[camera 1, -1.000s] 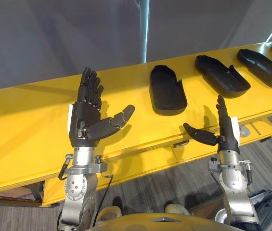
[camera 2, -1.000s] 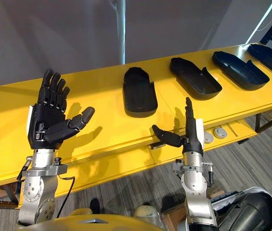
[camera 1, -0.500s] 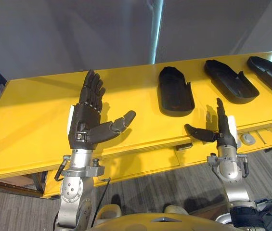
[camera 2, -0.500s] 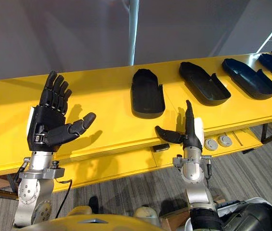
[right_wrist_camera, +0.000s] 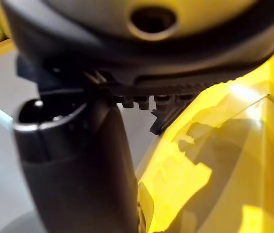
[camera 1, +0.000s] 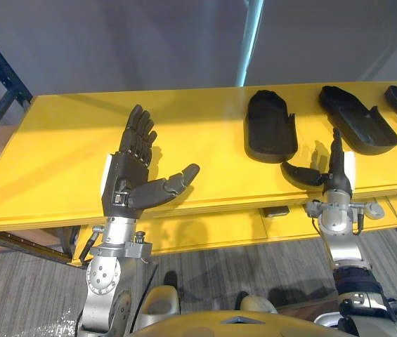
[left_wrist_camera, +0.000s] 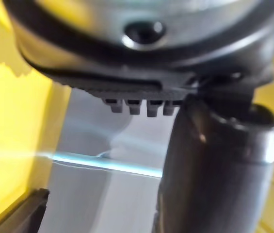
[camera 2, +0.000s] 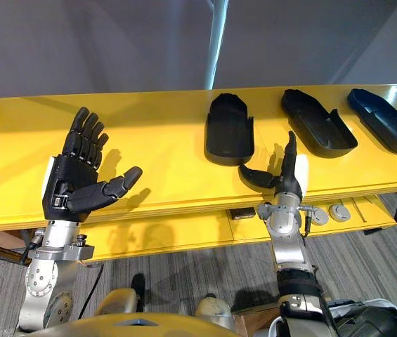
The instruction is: Walk over and take three plastic housings, then place them on the shelf
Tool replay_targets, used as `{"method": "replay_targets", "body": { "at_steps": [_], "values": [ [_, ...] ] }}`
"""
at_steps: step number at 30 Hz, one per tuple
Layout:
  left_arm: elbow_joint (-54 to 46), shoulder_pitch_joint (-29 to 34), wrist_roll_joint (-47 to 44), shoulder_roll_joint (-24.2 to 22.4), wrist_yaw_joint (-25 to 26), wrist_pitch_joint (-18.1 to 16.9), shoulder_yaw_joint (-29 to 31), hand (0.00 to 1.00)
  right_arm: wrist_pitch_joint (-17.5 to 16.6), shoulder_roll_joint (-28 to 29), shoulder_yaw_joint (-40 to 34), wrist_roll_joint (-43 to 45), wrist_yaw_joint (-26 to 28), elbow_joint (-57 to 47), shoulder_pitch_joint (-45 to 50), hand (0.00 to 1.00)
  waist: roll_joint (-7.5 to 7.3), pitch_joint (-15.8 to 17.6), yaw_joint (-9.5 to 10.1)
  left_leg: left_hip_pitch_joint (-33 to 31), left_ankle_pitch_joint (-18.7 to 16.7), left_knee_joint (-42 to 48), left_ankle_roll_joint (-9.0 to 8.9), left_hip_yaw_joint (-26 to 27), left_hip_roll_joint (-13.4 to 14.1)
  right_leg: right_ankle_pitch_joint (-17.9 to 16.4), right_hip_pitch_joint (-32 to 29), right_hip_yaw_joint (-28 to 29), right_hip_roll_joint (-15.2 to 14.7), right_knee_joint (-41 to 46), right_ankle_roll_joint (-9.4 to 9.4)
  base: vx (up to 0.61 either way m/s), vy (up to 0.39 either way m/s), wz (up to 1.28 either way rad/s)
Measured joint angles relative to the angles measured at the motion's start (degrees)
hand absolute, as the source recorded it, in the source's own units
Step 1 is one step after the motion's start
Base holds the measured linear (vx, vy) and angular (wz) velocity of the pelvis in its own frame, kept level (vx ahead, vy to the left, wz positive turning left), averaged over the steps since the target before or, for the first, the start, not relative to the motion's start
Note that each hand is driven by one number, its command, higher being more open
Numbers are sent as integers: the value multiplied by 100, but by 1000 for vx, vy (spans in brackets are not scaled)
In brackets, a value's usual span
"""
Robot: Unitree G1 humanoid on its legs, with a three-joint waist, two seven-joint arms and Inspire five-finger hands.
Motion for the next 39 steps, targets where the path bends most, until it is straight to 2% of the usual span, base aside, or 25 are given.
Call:
{"method": "replay_targets", "body": {
  "at_steps": [3, 12, 16, 19, 21, 23, 24, 28, 30, 33, 39],
  "values": [
    [0, -10, -34, 0, 12, 7, 2, 100, 75, -124, -6, 0, 24, 15, -189, 100, 61, 100, 18, -125, -44, 176, 1, -44, 6, -29, -50, -23, 8, 65, 0, -67, 6, 4],
    [7, -25, -48, 7, -23, 88, 1, 100, 130, -205, -12, -5, 42, 339, -591, 100, 79, 132, 76, -361, -112, 423, -31, -59, 20, -10, -181, -36, 17, 131, -32, -17, 0, 2],
    [50, -35, -329, 67, -358, 105, -62, 100, 126, -205, -20, -21, 42, 301, -652, 100, 94, 155, 72, -368, -196, 486, 1, -30, 31, -14, -180, -9, 17, 151, -37, 0, -3, -4],
    [189, -37, -537, 121, -728, 211, -238, 100, 79, -205, -29, -224, 45, -408, -418, 100, 152, 239, 69, -374, -265, 577, 3, 127, 103, -28, -227, 109, 45, 144, -53, -5, -4, -18],
    [328, -41, -540, 121, -837, 288, -347, 100, -108, -205, -35, -538, 23, -1096, -44, 100, 150, 241, 49, -375, -306, 592, 8, 225, 131, -27, -275, 204, 49, 144, -50, 18, 3, -28],
    [453, -42, -534, 147, -881, 416, -518, 100, -437, -205, -61, -1077, -108, -1720, 333, 100, 142, 246, -13, -385, -399, 679, -9, 338, 175, -20, -304, 315, 69, 126, -40, 35, 12, -33],
    [495, -47, -511, 187, -883, 498, -667, 100, -787, -205, -104, -1293, -249, -2265, 669, 100, 117, 254, -117, -382, -504, 790, -26, 430, 217, -20, -304, 421, 91, 112, -38, 48, 15, -30],
    [516, -174, -483, 214, -872, 568, -845, 100, -1230, -179, -289, -1365, -400, -2997, 1243, 100, 92, 244, -269, -347, -649, 946, -10, 618, 298, -10, -306, 601, 121, 88, -28, 57, 18, -29],
    [516, -384, -484, 207, -794, 729, -970, 100, -1441, 72, -515, -1119, -434, -3344, 1726, 100, 81, 238, -394, -284, -739, 980, -8, 766, 326, -5, -315, 750, 126, 65, -19, 45, 18, -31],
    [526, -439, -450, 197, -637, 877, -1014, 100, -1482, 412, -630, -852, -428, -3578, 2125, 100, 83, 236, -459, -189, -829, 984, -26, 950, 359, -6, -332, 913, 130, 60, -16, 33, 24, -36],
    [603, -453, -152, 157, -118, 992, -1098, 100, -1545, 984, -1013, -390, -488, -4017, 3220, 100, 111, 218, -863, -149, -922, 982, -5, 1299, 403, -7, -541, 1278, 135, 92, 0, 29, 30, -30]
  ]
}}
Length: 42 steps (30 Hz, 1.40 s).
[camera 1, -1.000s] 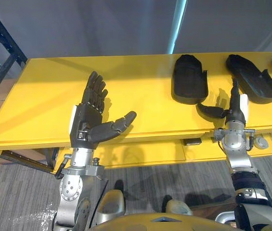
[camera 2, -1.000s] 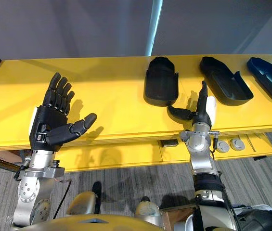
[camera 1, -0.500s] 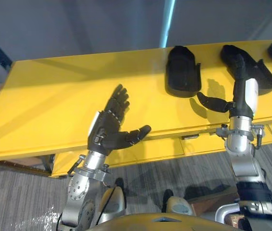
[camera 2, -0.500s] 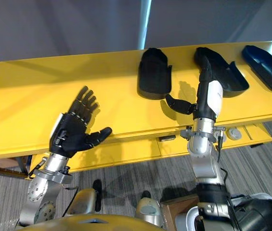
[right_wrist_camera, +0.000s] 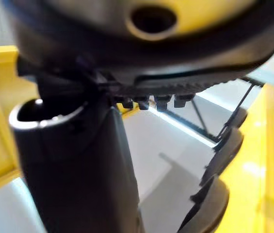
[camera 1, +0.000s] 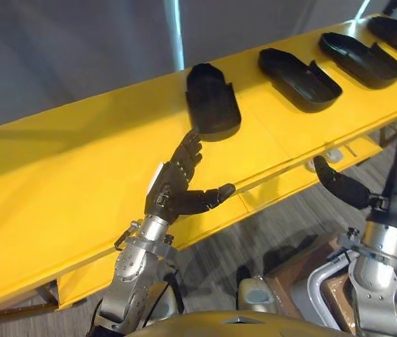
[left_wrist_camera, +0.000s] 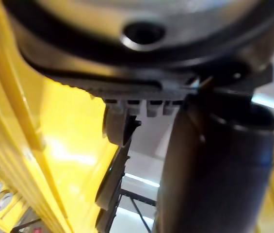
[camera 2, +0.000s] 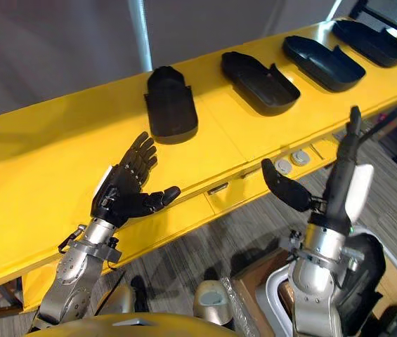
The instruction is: Walk over and take three plastic housings, then place them on the shelf
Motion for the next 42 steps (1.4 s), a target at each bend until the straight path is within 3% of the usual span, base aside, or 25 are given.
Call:
{"method": "replay_targets", "body": {
  "at_steps": [5, 7, 11, 15, 19, 22, 24, 27, 29, 31, 34, 42],
  "values": [
    [158, -246, 401, -11, 648, 0, -77, 100, -158, 239, -303, 657, -130, -142, 495, 100, 92, -56, -206, 102, -3, -99, 3, 241, -20, -39, -160, 243, -21, 124, 32, 3, 19, -21],
    [307, -392, 914, -34, 1190, 0, -71, 100, -296, 241, -343, 831, -133, -149, 602, 100, 160, -95, -335, 104, 5, -141, 9, 282, -34, -61, -230, 284, -31, 187, 40, -22, 9, -14],
    [416, -490, 1507, -105, 2004, -28, -66, 100, -457, 400, -362, 1047, -115, -149, 756, 100, 234, -148, -384, 226, 75, -329, -45, 372, -55, -114, -315, 383, -22, 312, 20, -16, -12, -10],
    [412, -574, 1551, -257, 2813, -357, -61, 100, -512, 557, -290, 1047, -137, -148, 830, 100, 267, -168, -404, 228, 197, -489, -41, 373, -95, -154, -424, 393, -29, 401, 15, -6, -10, 2],
    [109, -658, 1908, -458, 3791, -923, -11, 100, -586, 618, 23, 1043, -225, -148, 900, 100, 270, -174, -399, 295, 276, -619, -37, 371, -114, -186, -441, 393, -36, 471, 16, 0, 0, 0],
    [-138, -728, 2158, -503, 4103, -1159, -11, 100, -587, 618, 199, 1040, -227, -148, 920, 100, 273, -179, -373, 294, 303, -626, 0, 363, -115, -188, -441, 394, -37, 475, 16, 0, 0, 0],
    [-149, -839, 2215, -504, 4140, -1107, -26, 100, -587, 618, 284, 1039, -225, -148, 915, 100, 271, -180, -349, 293, 307, -626, 4, 362, -119, -187, -441, 394, -41, 478, 16, 0, 0, 0],
    [-146, -876, 2131, -498, 3896, -735, -33, 100, -581, 617, 379, 1040, -225, -148, 915, 100, 265, -184, -352, 291, 308, -629, 4, 361, -121, -187, -447, 394, -41, 478, 16, 0, 0, 0],
    [-100, -876, 1894, -490, 3486, -376, -61, 100, -573, 616, 378, 1041, -225, -148, 913, 100, 261, -182, -354, 289, 308, -632, 4, 363, -121, -188, -453, 395, -40, 478, 17, 0, 0, 0],
    [207, -878, 1385, -487, 2979, 247, -161, 100, -498, 614, 373, 1043, -224, -149, 895, 100, 258, -180, -370, 277, 308, -634, 4, 381, -121, -188, -487, 400, -39, 482, 17, -3, -13, -3],
    [547, -877, 875, -474, 2736, 657, -213, 100, -453, 614, 357, 1047, -224, -149, 891, 100, 248, -174, -408, 254, 310, -629, 5, 396, -122, -188, -548, 415, -38, 518, 16, 0, -4, -1],
    [569, -939, 727, -379, 2682, 693, -157, 100, -447, 609, 346, 1158, -210, -150, 816, 100, 211, -146, -477, 258, 309, -622, 5, 428, -125, -224, -571, 458, -39, 565, 41, -6, -2, -1]
  ]
}}
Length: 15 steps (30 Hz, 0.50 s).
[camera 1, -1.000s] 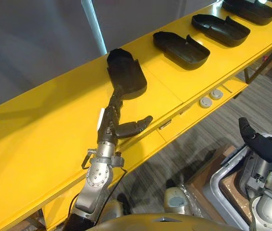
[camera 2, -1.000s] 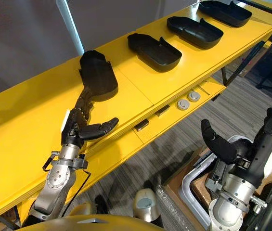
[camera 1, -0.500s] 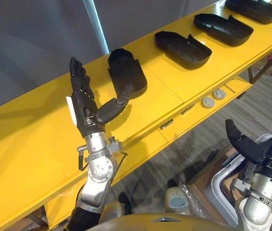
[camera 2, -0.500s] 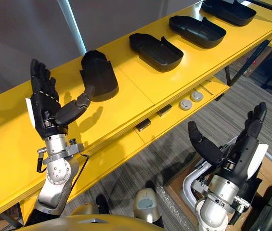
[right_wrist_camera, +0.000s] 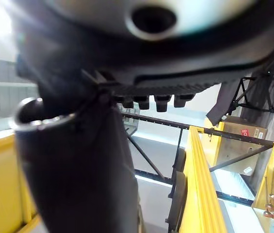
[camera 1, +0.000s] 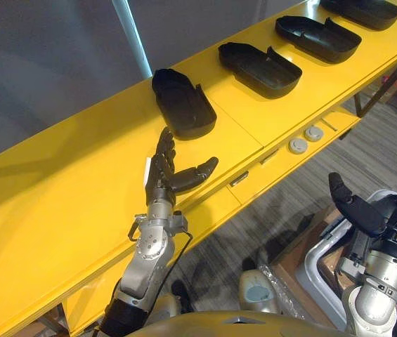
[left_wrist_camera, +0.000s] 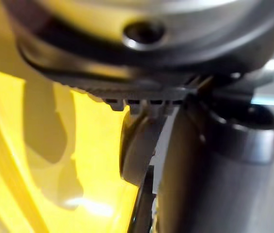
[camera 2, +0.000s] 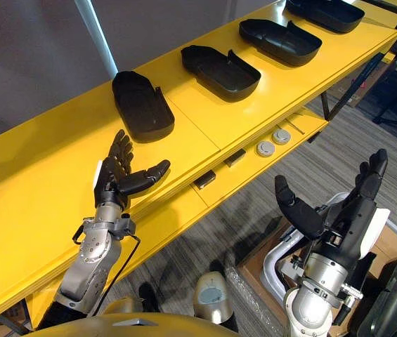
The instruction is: Walk over and take three plastic housings, then place them on the shelf
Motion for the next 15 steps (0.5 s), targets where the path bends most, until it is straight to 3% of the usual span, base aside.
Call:
{"method": "replay_targets", "body": {
  "at_steps": [15],
  "values": [
    [-1, -145, -162, -12, -114, -55, -86, 100, 1, 0, 26, -1, -8, -224, -16, 100, 61, 73, -4, -56, 17, -11, 9, 6, -8, 18, -67, 7, -4, 15, -22, -1, -1, -1]
  ]
}}
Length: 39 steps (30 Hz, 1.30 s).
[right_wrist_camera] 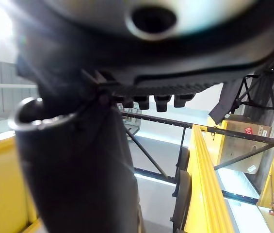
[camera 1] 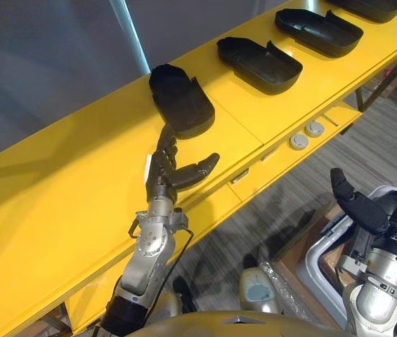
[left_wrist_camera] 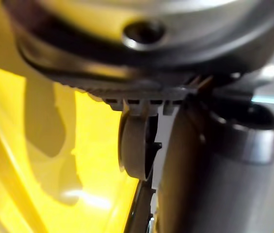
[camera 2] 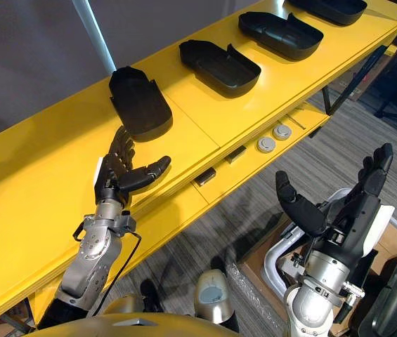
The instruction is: Walk over and take three plastic housings, then place them on the shelf
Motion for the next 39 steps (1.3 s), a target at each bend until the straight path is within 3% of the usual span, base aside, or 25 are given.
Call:
{"method": "replay_targets", "body": {
  "at_steps": [8, 27, 30, 33, 39],
  "values": [
    [1, -33, -251, 11, -225, -29, -66, 100, 4, -1, 112, 7, 24, 1, 2, 100, 13, 42, -4, 72, 0, -14, 1, 10, -11, -2, 36, 9, -7, 6, 2, 0, 0, 0],
    [365, -413, -325, 2, -80, -76, -211, 100, 18, -11, 116, 229, 229, 3, 119, 100, -7, 57, -89, 263, 5, -100, 4, 139, -20, -12, 91, 134, 0, 43, 16, 0, -1, -3],
    [341, -352, -429, 14, -290, -438, -210, 100, 17, -11, 137, 229, 262, 3, 130, 100, -8, 57, -88, 283, 28, -158, 2, 135, -41, -37, 91, 133, -10, 72, 19, -1, -3, 2],
    [-121, -4, -456, 48, -711, -1012, -222, 100, 16, -11, 201, 229, 261, 3, 219, 100, 2, 52, -86, 290, 71, -237, -1, 89, -79, -64, 88, 85, -31, 84, 22, 9, -9, 8],
    [-1202, 224, -696, 154, -994, -2487, -223, 100, 15, -29, 243, 230, 264, 3, 220, 100, 79, 5, 4, 288, 112, -287, 32, -17, -142, -96, 121, -19, -107, 88, 51, 15, -6, 10]
  ]
}}
